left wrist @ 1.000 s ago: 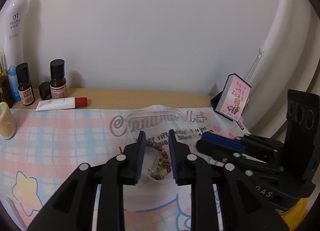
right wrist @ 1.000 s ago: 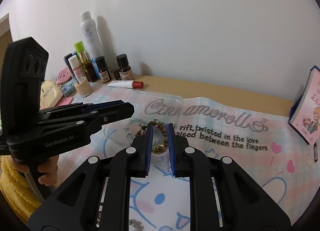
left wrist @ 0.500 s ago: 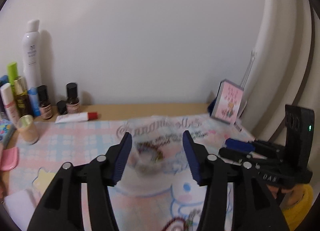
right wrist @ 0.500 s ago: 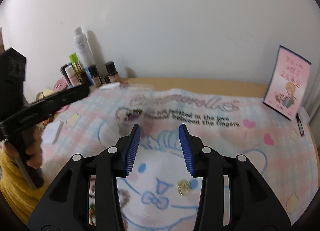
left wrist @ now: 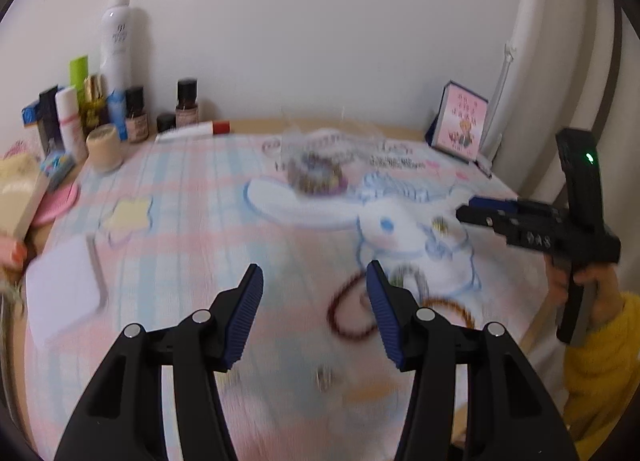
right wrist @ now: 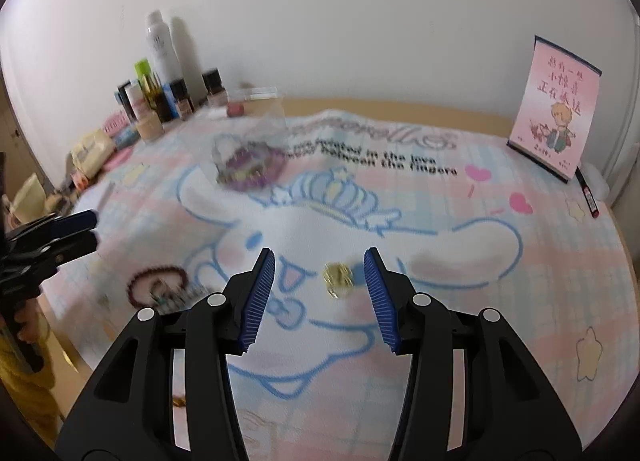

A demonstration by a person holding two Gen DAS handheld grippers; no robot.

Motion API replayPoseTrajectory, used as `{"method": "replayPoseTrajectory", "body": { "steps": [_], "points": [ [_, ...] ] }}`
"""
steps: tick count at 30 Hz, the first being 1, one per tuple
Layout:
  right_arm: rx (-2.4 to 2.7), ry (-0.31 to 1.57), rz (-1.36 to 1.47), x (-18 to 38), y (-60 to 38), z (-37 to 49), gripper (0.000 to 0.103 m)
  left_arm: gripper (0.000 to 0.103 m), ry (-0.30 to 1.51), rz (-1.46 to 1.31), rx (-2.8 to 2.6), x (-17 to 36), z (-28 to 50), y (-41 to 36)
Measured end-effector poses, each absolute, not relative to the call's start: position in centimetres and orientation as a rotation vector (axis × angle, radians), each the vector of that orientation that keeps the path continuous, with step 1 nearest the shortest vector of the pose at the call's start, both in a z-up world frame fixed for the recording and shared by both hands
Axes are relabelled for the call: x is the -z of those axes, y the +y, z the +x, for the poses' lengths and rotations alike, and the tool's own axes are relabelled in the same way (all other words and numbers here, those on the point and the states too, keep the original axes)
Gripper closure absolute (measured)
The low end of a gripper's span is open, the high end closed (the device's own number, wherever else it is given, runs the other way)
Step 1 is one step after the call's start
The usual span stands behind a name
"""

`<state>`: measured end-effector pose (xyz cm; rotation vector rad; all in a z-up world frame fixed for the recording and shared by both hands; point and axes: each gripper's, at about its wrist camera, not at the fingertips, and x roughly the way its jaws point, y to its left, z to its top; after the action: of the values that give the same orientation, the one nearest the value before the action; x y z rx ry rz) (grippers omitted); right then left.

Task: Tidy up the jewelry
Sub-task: 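Grasp a silver ring with the left tool while the right tool grasps a gold earring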

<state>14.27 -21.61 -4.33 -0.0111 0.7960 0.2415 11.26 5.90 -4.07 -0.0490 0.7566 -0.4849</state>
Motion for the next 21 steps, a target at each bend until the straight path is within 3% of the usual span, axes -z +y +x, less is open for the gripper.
{"method": "replayPoseTrajectory", "body": {
  "steps": [14,17,21],
  "points": [
    [-0.236,0.816,-0.031,6.8,-21.7,15.6,0.059,0.050,0.788,-0.084,0.448,7.1,8.3,6.5],
    [-0.241,0.828,-0.046,7.0,-21.4,15.9,0.066,0.050,0.781,-0.062,0.435,7.2,8.3,6.4],
    [-0.245,0.836,-0.021,7.0,-21.6,16.2,0.074,0.060,0.779,-0.031,0.414,7.3,8.2,6.2]
  ]
}}
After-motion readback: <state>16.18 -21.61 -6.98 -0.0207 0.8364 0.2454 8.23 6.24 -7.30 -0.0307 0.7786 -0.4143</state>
